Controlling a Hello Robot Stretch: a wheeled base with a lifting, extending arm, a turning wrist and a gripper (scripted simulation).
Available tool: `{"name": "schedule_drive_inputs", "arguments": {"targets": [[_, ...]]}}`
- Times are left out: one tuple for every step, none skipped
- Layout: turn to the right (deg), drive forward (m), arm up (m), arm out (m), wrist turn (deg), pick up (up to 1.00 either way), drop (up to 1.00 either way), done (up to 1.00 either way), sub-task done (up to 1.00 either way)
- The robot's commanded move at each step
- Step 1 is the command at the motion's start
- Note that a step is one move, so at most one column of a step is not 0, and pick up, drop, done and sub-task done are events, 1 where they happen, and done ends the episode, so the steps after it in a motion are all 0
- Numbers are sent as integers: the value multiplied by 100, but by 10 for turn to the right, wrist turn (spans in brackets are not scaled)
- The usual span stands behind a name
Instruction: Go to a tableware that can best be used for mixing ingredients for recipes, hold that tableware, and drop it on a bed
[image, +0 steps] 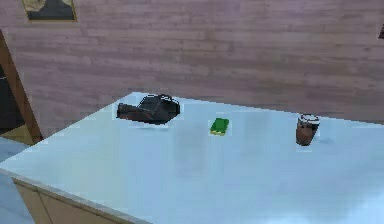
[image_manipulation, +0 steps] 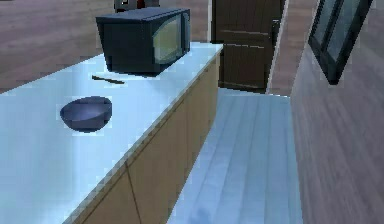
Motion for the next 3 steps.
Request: {"name": "schedule_drive_inputs", "arguments": {"targets": [[-210, 0, 0, 0, 0, 0, 0, 0, 0], [0, 0, 50, 0, 0, 0, 0, 0, 0], [0, 0, 38, 0, 0, 0, 0, 0, 0]]}}
